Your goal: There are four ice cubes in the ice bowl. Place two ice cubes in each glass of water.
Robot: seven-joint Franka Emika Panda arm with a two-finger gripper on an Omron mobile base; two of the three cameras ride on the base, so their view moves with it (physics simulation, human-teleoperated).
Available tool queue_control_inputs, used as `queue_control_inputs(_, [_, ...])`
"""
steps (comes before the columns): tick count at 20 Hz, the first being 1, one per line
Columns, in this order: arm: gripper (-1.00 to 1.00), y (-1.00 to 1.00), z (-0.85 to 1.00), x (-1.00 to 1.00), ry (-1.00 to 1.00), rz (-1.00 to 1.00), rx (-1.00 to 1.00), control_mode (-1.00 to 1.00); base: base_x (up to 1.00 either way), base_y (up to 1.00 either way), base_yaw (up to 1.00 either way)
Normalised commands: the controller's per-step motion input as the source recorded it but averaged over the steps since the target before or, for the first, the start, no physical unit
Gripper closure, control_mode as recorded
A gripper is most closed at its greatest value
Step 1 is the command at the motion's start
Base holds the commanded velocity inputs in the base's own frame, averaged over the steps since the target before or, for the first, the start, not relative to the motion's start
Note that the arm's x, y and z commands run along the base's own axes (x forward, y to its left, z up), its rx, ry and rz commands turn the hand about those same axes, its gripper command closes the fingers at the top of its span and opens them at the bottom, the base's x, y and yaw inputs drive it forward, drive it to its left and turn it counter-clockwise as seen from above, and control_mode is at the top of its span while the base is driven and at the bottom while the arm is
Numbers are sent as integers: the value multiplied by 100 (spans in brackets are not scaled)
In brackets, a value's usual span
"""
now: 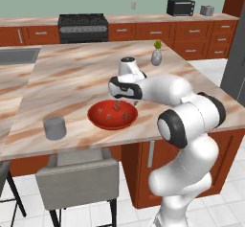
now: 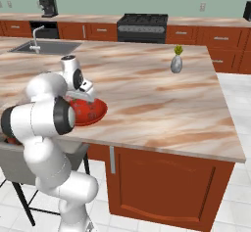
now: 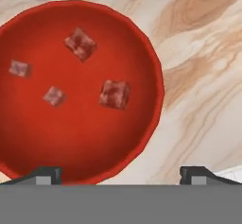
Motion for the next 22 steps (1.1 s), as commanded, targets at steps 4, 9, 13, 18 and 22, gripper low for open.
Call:
queue_control_inputs(4, [-100, -18, -46, 47, 23, -6, -4, -100, 0, 0, 0])
queue_control_inputs(9, [-100, -11, -71, 31, 23, -1, -6, -100, 0, 0, 0])
queue_control_inputs(13, [-100, 0, -70, 6, 15, 0, -2, -100, 0, 0, 0])
queue_control_inputs(18, [-100, 9, -31, 26, 3, 0, 0, -100, 0, 0, 0])
queue_control_inputs(22, [-100, 1, -2, 32, 0, 0, 0, -100, 0, 0, 0])
